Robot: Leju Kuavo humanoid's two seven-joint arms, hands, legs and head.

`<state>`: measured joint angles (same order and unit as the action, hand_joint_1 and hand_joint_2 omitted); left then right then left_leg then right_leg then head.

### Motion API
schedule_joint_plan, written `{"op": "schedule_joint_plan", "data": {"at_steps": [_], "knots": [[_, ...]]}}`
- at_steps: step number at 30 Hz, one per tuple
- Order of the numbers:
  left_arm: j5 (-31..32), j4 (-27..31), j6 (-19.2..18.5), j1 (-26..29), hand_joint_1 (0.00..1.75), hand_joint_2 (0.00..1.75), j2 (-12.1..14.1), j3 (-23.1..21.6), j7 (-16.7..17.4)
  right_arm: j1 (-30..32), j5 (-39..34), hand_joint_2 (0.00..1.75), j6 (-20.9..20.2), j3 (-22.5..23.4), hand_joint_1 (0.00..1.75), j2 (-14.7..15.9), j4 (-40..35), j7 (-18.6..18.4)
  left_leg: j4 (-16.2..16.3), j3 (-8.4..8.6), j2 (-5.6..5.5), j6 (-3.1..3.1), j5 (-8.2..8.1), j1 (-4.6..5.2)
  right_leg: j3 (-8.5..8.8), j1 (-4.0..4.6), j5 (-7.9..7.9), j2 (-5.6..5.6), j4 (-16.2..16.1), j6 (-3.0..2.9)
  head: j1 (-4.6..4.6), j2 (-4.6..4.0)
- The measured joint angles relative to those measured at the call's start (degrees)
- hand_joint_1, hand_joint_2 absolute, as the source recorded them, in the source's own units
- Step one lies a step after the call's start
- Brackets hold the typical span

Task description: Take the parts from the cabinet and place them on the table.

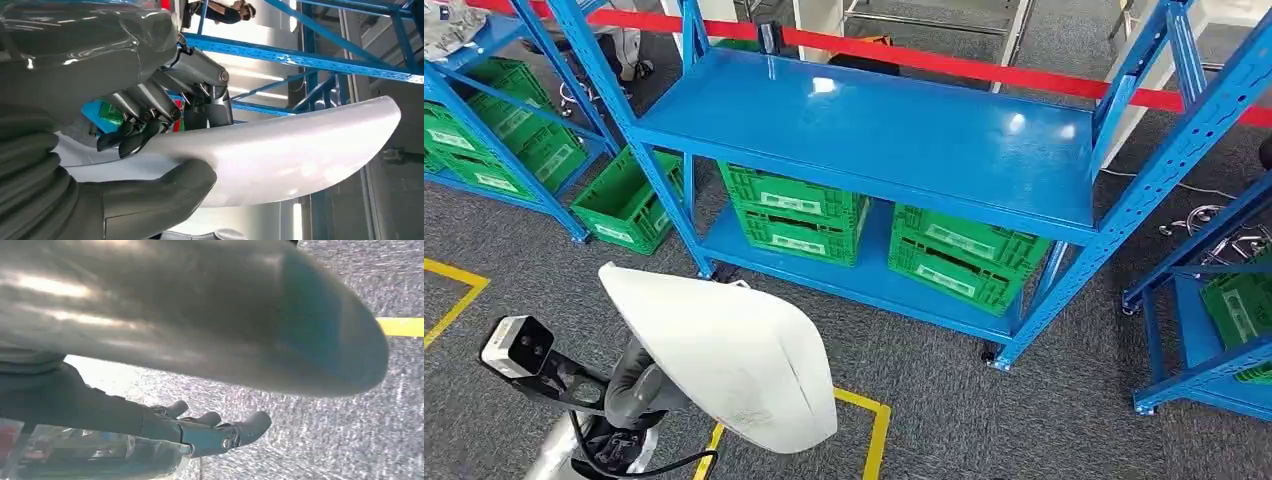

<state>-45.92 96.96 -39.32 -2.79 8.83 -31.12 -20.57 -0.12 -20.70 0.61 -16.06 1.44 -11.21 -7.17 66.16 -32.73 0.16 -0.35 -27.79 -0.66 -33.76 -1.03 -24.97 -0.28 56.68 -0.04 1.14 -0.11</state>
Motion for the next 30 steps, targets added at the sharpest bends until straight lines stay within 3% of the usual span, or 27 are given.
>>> {"op": "schedule_joint_plan", "data": {"at_steps": [1,2,3,5,6,7,8,9,10,11,12,13,14,15,16,17,18,20,21,22,23,25,26,27,28,29,30], "knots": [[0.0,0.04,0.0,-0.09,1.75,1.75,0.0,0.0,0.0,-0.02,0.0,0.0,0.0,0.0,0.0,-0.11,-0.04,0.0,-6.19,4.64,-0.28,0.64,-0.7,0.13,-0.14,-0.07,0.42,0.05,0.0,0.25,0.0,0.02],[0.0,0.07,0.0,-0.16,1.75,1.75,0.0,0.02,0.0,0.0,-0.02,0.0,0.0,0.0,0.0,-0.22,-0.09,0.04,-10.55,7.4,-0.27,1.08,-2.64,0.39,-0.34,0.33,0.84,0.11,0.01,0.56,-0.04,0.0],[-0.04,0.09,-0.02,-0.2,1.75,1.75,0.0,0.05,-0.02,-0.01,-0.04,0.0,0.0,0.0,0.0,-0.22,-0.09,0.04,-11.46,7.67,-0.21,1.11,-2.92,0.56,-0.44,0.14,1.27,0.05,-0.06,1.15,-0.11,0.0],[-0.04,0.07,-0.42,-0.31,1.75,1.75,0.02,0.0,-0.2,-0.16,-0.07,0.0,0.7,0.0,0.0,-0.17,-0.09,0.11,-11.25,7.05,-0.24,1.89,-2.13,1.12,-0.58,-0.32,2.43,0.01,-0.43,2.08,0.0,0.0],[-0.04,-0.04,-0.78,-0.62,1.75,1.75,0.0,-0.13,-0.65,-0.15,-0.11,0.0,1.23,0.0,0.0,-0.11,-0.09,0.04,-12.02,6.13,-0.05,2.48,-0.94,1.16,-0.78,-0.04,3.17,0.08,-0.86,2.58,-0.04,0.0],[-0.09,-0.35,-1.03,-1.22,1.75,1.75,0.02,-0.28,-1.12,-0.48,-0.15,0.0,1.4,0.0,0.0,0.07,-0.09,-0.22,-12.43,6.04,0.42,2.76,0.19,0.74,-1.76,-0.16,1.53,0.11,0.31,2.12,0.02,0.0],[-0.15,-0.61,-1.09,-1.84,1.75,1.75,0.0,-0.39,-1.42,-0.77,-0.15,0.0,1.4,-0.02,0.0,0.22,-0.09,-0.55,-12.46,4.81,0.27,3.4,0.95,0.76,-2.93,-0.09,-1.64,0.12,2.86,1.31,-0.29,0.0],[-0.28,-0.83,-1.14,-2.07,1.75,1.75,-0.02,-0.46,-1.73,-1.01,-0.15,0.0,1.42,-0.02,0.0,0.48,-0.11,-0.61,-12.36,3.71,0.3,3.47,1.71,0.92,-4.2,-0.14,-5.03,0.13,6.87,0.68,-0.37,0.0],[-0.28,-0.98,-1.22,-2.12,1.75,1.75,0.0,-0.57,-1.95,-1.18,-0.15,0.0,1.42,0.0,0.0,0.79,-0.13,-0.72,-12.33,2.76,0.33,3.66,2.43,1.04,-5.35,-0.15,-7.72,0.12,11.15,0.38,-0.33,0.0],[-0.28,-1.2,-1.27,-2.13,1.75,1.75,0.04,-0.74,-2.1,-1.3,-0.15,0.0,1.42,0.0,0.0,1.0,-0.15,-0.83,-12.24,1.78,0.38,3.66,3.17,1.16,-5.95,-0.15,-9.14,0.12,15.12,0.61,-0.35,0.0],[-0.28,-1.47,-1.27,-2.13,1.75,1.75,0.04,-0.85,-2.19,-1.36,-0.15,0.0,1.44,0.0,0.0,1.22,-0.15,-0.87,-12.1,0.66,0.4,3.63,3.85,1.26,-5.9,-0.16,-8.7,0.13,17.88,1.3,-0.33,0.0],[-0.28,-1.66,-1.27,-2.13,1.75,1.75,0.04,-0.92,-2.27,-1.37,-0.15,0.0,1.44,0.0,0.0,1.36,-0.18,-0.92,-11.81,-0.46,0.42,3.54,4.49,1.28,-4.89,-0.16,-6.95,0.12,18.18,2.27,-0.35,0.0],[-0.28,-1.83,-1.27,-2.13,1.75,1.75,0.07,-0.92,-2.47,-1.36,-0.15,0.0,1.44,0.0,0.0,1.44,-0.22,-1.07,-11.51,-1.52,0.42,3.38,4.96,1.28,-2.93,-0.16,-4.82,0.12,16.3,3.12,-0.35,0.0],[-0.26,-1.95,-1.27,-2.11,1.75,1.75,0.09,-0.94,-2.65,-1.36,-0.09,0.0,1.44,0.0,0.0,1.49,-0.22,-1.16,-11.15,-2.52,0.4,3.18,5.4,1.28,0.17,-0.17,-3.26,0.12,12.32,3.52,-0.35,0.0],[-0.22,-2.01,-1.29,-2.11,1.75,1.75,0.09,-0.96,-2.82,-1.4,-0.02,0.0,1.44,-0.02,0.0,1.55,-0.26,-1.22,-10.59,-3.35,0.35,2.92,5.88,1.29,4.32,-0.16,-3.48,0.11,6.56,3.1,-0.35,0.0],[-0.11,-2.01,-1.27,-2.06,1.75,1.75,0.09,-0.98,-3.17,-1.48,0.13,0.0,1.44,-0.02,0.0,1.62,-0.39,-1.29,-9.94,-4.07,0.32,2.65,6.07,1.63,8.67,0.17,-5.99,0.06,0.64,2.18,-0.37,0.0],[0.13,-2.01,-1.25,-1.97,1.75,1.75,0.11,-0.98,-3.45,-1.56,0.28,0.0,1.42,-0.02,0.0,1.73,-0.44,-1.31,-9.54,-4.27,0.46,2.31,6.37,1.59,9.93,0.25,-7.66,0.19,-2.58,1.38,-0.2,0.0],[0.35,-2.05,-1.29,-1.8,1.75,1.75,0.2,-1.05,-3.8,-1.45,0.46,0.0,1.42,-0.09,0.0,1.77,-0.46,-1.4,-9.62,-4.35,0.57,1.65,7.3,1.31,9.01,0.66,-7.29,0.2,-1.86,0.9,-0.33,0.0],[0.39,-2.05,-1.29,-1.72,1.75,1.75,0.24,-1.11,-3.83,-1.29,0.46,0.0,1.42,-0.13,0.0,1.73,-0.46,-1.55,-9.62,-4.45,0.49,1.31,7.64,1.33,8.82,0.37,-6.85,0.16,-1.97,0.35,-0.24,0.0],[0.39,-2.05,-1.31,-1.62,1.75,1.75,0.46,-1.11,-3.98,-1.29,0.46,0.0,1.38,-0.2,0.0,1.57,-0.46,-1.55,-9.1,-4.93,0.26,0.93,6.81,0.97,8.56,-0.13,-6.3,-0.01,-2.08,-0.09,-0.37,0.0],[0.5,-2.05,-1.29,-1.52,1.75,1.75,0.55,-1.11,-4.18,-1.28,0.57,0.0,1.38,-0.22,0.0,1.64,-0.46,-1.57,-7.13,-5.55,0.06,0.37,3.89,0.87,8.15,-0.11,-5.86,-0.06,-2.07,-0.69,-0.09,0.0],[1.03,-2.05,-1.18,-1.31,1.75,1.75,0.72,-1.11,-4.59,-1.31,1.22,0.0,1.35,-0.31,0.0,1.7,-0.48,-1.71,0.93,-8.15,0.03,-0.52,-1.99,0.43,7.35,-0.04,-5.08,-0.13,-1.99,-0.88,-0.09,0.0],[1.18,-2.05,-1.16,-1.09,1.75,1.75,0.81,-1.11,-4.7,-1.31,1.51,0.0,1.31,-0.42,0.0,1.7,-0.5,-1.86,5.46,-9.52,0.03,-0.81,-3.63,0.21,6.88,0.01,-4.74,-0.12,-1.93,-0.77,-0.09,0.0],[1.42,-2.08,-1.14,-0.89,1.75,1.75,0.92,-1.11,-4.85,-1.3,1.84,0.0,1.18,-0.68,0.0,1.7,-0.5,-2.12,8.14,-10.07,0.02,-0.91,-3.74,0.08,6.75,0.03,-4.44,-0.1,-1.83,-0.66,-0.09,0.0],[1.53,-2.08,-1.07,-0.73,1.75,1.75,1.01,-1.11,-4.98,-1.3,2.12,0.0,0.96,-0.98,0.0,1.77,-0.5,-2.47,7.92,-9.2,0.03,-0.95,-2.76,0.01,6.46,0.03,-4.27,-0.08,-1.72,-0.45,-0.09,0.0],[1.6,-2.08,-1.07,-0.67,1.75,1.75,1.03,-1.11,-5.03,-1.31,2.34,0.0,0.74,-1.22,0.0,1.79,-0.52,-2.58,4.72,-6.85,0.04,-0.83,-0.92,-0.01,6.27,0.03,-4.13,-0.06,-1.59,-0.49,-0.07,0.0],[1.6,-2.05,-1.07,-0.67,1.75,1.75,1.03,-1.11,-5.07,-1.4,2.38,0.0,0.7,-1.42,0.0,1.79,-0.55,-2.6,-0.58,-3.48,0.03,-0.58,1.29,0.0,6.27,0.04,-4.12,-0.05,-1.47,-0.46,-0.07,0.0]]}}
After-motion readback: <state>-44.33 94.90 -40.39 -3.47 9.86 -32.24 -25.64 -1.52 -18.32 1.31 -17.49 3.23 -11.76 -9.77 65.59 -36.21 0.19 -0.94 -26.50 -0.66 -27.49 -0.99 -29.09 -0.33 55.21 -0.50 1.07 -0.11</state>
